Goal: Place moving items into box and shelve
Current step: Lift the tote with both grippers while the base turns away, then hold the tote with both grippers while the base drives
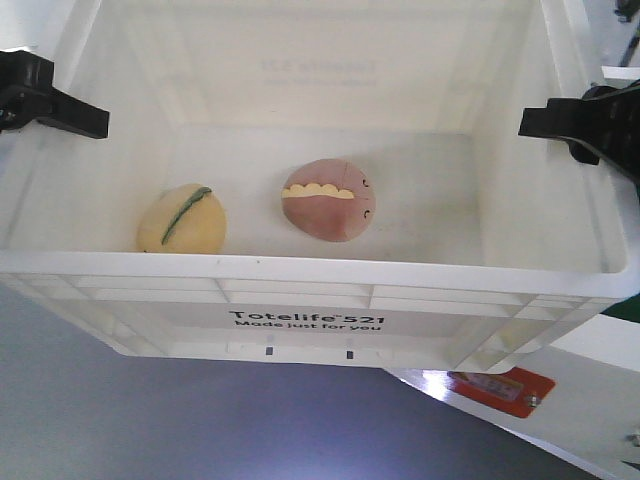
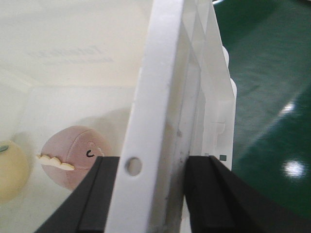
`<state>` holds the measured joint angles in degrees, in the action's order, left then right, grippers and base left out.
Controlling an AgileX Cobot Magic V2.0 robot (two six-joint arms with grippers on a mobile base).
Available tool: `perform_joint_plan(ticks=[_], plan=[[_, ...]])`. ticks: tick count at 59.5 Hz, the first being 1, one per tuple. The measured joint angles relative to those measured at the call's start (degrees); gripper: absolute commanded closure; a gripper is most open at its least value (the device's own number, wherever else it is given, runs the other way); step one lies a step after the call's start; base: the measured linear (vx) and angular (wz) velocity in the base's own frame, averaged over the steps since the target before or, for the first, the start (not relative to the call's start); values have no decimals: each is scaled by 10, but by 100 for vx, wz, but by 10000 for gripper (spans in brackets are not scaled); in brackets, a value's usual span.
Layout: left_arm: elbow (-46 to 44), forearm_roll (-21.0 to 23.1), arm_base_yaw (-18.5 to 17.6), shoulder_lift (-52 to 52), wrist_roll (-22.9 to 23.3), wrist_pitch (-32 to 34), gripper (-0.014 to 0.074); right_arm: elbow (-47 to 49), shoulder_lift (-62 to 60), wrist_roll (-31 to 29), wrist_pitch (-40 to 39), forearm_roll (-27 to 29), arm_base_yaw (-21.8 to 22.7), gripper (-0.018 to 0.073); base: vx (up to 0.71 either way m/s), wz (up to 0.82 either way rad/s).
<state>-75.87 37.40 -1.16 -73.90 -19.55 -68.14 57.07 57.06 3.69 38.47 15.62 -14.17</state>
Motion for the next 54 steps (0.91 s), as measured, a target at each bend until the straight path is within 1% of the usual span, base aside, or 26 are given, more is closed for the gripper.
perform_joint_plan(ticks=[26, 54], plan=[[0, 0, 0, 0, 0, 0, 600, 0, 0, 0, 0, 0, 0, 565, -15, 66], [0, 0, 0, 0, 0, 1, 600, 0, 0, 0, 0, 0, 0, 565, -14, 78]])
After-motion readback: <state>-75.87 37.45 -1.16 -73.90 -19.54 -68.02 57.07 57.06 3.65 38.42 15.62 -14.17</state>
